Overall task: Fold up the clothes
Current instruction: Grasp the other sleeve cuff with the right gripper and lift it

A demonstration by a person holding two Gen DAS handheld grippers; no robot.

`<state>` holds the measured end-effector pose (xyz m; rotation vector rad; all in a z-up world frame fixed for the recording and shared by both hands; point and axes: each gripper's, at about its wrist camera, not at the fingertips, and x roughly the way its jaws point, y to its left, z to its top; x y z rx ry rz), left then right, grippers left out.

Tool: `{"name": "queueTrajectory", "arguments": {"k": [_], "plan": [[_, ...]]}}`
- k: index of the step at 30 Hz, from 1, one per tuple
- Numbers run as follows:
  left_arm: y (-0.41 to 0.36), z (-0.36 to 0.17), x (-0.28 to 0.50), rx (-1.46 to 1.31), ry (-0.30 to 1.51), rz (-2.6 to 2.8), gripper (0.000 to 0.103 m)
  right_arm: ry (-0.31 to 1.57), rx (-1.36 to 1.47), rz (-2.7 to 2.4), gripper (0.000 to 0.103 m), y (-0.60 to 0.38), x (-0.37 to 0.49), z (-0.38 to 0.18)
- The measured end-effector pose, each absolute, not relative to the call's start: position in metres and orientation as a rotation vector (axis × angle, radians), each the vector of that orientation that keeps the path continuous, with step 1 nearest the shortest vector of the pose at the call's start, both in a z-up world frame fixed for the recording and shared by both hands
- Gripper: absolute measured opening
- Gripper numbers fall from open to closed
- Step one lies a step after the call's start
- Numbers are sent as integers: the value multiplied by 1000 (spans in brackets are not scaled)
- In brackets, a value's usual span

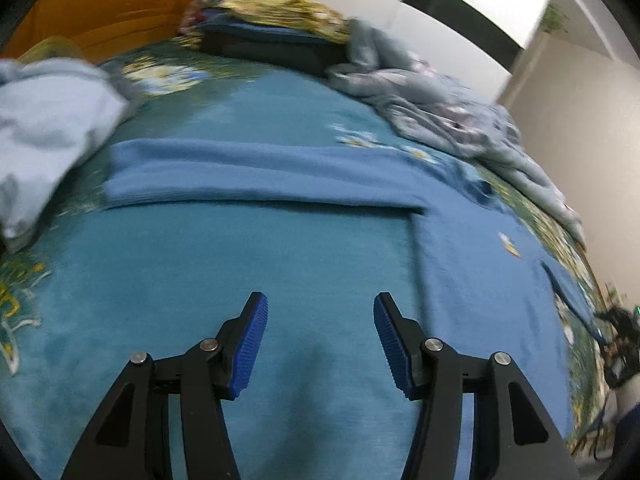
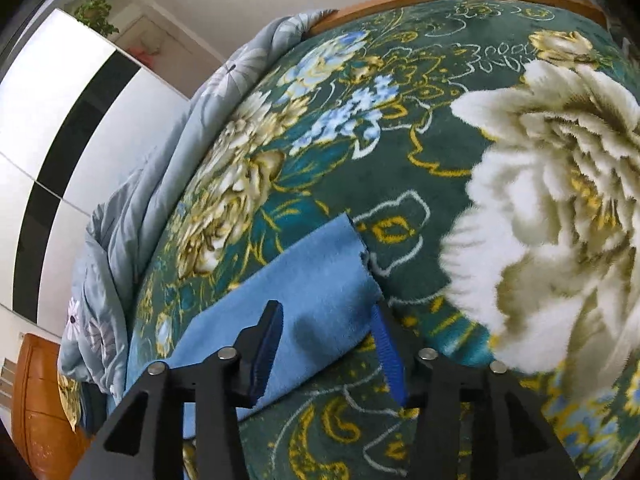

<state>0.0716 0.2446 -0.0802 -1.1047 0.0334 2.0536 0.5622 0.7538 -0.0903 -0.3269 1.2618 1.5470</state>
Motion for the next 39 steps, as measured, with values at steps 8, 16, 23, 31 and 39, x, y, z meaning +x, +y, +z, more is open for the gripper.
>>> {"name": "queueTrajectory", "arguments": {"k": [8,16,23,31,39], "plan": [[288,-93,119,-1092,207,1895,57,1104,-339,1677,6,747,536,-41],[282,-96,119,-1101,188,1894,57,808,-362,2128,6,691,409,76],[248,-91,94,-1137,87,1960,57,706,-505,2429,6,623,264,93],[221,-96,72,-1189,39,2014,57,762,-800,2534,6,558,129,11],[210,-99,62,-1201,28,2021,57,705,-1105,2486,9,513,61,-81]]}}
